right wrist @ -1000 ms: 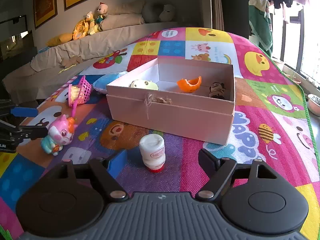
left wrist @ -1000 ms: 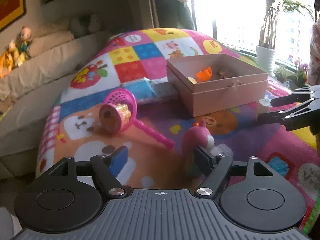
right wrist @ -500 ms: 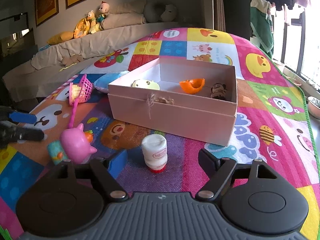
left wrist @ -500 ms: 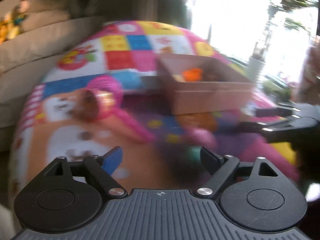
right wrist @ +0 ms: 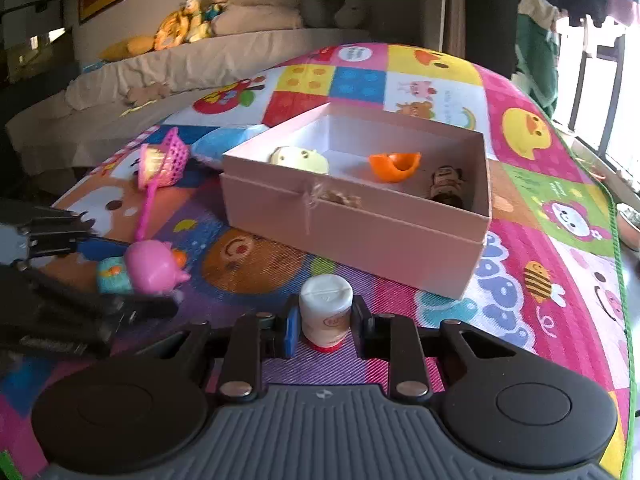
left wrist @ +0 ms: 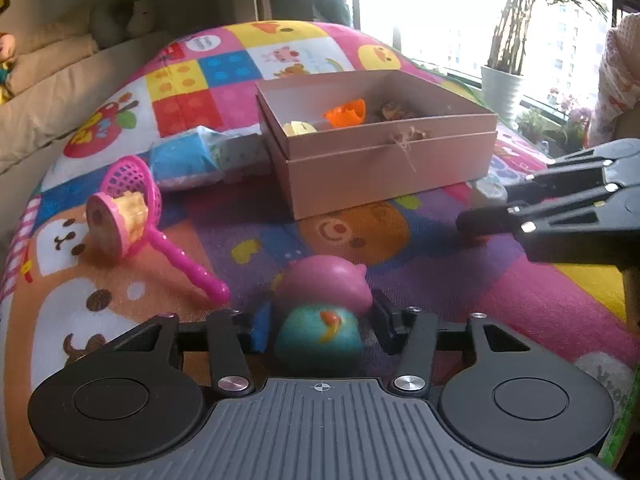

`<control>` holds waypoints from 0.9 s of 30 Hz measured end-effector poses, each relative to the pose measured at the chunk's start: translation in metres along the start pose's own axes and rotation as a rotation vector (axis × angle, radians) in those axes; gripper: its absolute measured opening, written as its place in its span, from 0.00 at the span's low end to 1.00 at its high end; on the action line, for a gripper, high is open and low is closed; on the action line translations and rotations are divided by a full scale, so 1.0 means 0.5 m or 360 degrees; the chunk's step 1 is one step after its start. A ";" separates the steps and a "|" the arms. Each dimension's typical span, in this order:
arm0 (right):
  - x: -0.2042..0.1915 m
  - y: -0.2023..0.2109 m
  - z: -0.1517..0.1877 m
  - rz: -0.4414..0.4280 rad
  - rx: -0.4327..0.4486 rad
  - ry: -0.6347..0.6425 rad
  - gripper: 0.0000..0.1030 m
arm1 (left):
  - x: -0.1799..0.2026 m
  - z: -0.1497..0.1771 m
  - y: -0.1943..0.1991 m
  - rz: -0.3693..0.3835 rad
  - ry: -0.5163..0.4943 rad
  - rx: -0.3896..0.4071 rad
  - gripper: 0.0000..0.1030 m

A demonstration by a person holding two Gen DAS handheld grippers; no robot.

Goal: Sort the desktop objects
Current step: 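Carry the white bottle and pink-and-teal toy into the pink box and release both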

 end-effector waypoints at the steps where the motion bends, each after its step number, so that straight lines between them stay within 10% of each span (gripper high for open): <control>1: -0.005 0.004 0.000 -0.0022 -0.0016 0.0007 0.25 | -0.001 -0.003 0.004 -0.0004 -0.0008 0.0015 0.52; 11: 0.085 0.198 -0.326 -0.0002 0.0501 0.0030 0.24 | -0.020 -0.319 0.153 -0.0099 -0.0175 0.0716 0.51; 20: 0.197 -0.076 -0.323 0.0108 0.0048 -0.0231 0.25 | 0.026 -0.330 -0.099 0.0026 -0.0109 0.0410 0.52; 27: 0.223 -0.166 -0.248 0.0108 -0.0194 -0.0366 0.25 | 0.003 -0.294 -0.126 0.0123 -0.0022 0.0329 0.67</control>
Point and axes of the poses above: each gripper's, at about its wrist camera, not at the fingertips, and y roughly against the way its jaws point, x to its right, z to its underside, the point moved 9 cm from there along -y, roughly the way its jaws point, and after that the axes turned 4 degrees about -z, right-handed, at the moved point
